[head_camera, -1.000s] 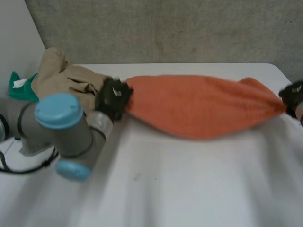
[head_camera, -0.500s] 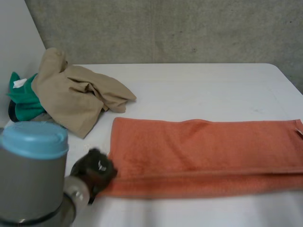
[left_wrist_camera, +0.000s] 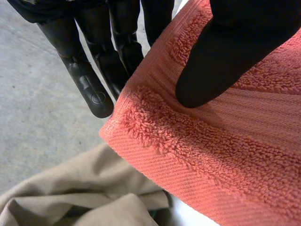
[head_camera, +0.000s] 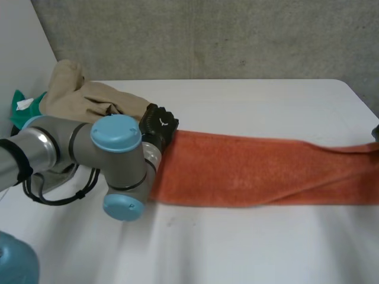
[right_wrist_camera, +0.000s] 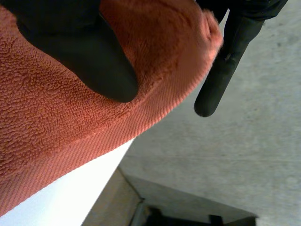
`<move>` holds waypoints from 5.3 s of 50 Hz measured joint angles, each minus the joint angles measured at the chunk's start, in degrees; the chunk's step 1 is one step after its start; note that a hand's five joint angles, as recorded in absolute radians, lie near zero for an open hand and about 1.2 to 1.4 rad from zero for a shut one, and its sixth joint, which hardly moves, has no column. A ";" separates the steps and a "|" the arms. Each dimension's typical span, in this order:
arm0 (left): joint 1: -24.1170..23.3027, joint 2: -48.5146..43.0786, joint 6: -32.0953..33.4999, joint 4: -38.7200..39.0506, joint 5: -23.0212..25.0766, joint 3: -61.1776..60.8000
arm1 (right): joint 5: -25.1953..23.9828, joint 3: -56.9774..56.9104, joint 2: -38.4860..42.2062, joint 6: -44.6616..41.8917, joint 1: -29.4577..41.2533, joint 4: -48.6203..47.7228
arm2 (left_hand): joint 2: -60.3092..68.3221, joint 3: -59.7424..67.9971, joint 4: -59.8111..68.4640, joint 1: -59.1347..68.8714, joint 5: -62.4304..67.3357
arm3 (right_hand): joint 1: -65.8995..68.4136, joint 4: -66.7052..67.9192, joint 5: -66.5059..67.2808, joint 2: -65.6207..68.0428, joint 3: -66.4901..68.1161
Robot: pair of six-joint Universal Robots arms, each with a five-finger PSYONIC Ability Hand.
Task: Fold the laundry.
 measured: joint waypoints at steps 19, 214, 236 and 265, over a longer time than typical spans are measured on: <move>-0.75 6.06 1.60 9.28 -3.86 -6.85 | -3.43 4.04 -7.92 13.07 -1.08 -4.33 | -56.04 -55.99 -56.77 -53.32 -54.01 | -47.22 -51.71 -50.51 -49.45 -50.31; -7.82 19.51 -23.70 -9.74 -0.67 -8.81 | -8.53 15.69 -18.22 52.16 28.92 5.74 | -56.04 -55.99 -56.77 -53.33 -54.24 | -44.87 -48.09 -47.15 -45.84 -46.75; -2.20 24.93 -35.52 -14.11 30.61 -11.88 | -18.15 24.18 -11.80 74.16 25.30 3.54 | -56.04 -55.99 -56.77 -53.32 -54.24 | -42.39 -45.51 -45.05 -44.14 -44.22; -2.57 25.11 -35.24 -13.97 30.37 -12.50 | -14.06 15.99 -3.94 73.97 33.05 1.06 | -56.04 -55.99 -56.77 -53.32 -54.24 | -23.14 -20.31 -22.21 -19.41 -20.58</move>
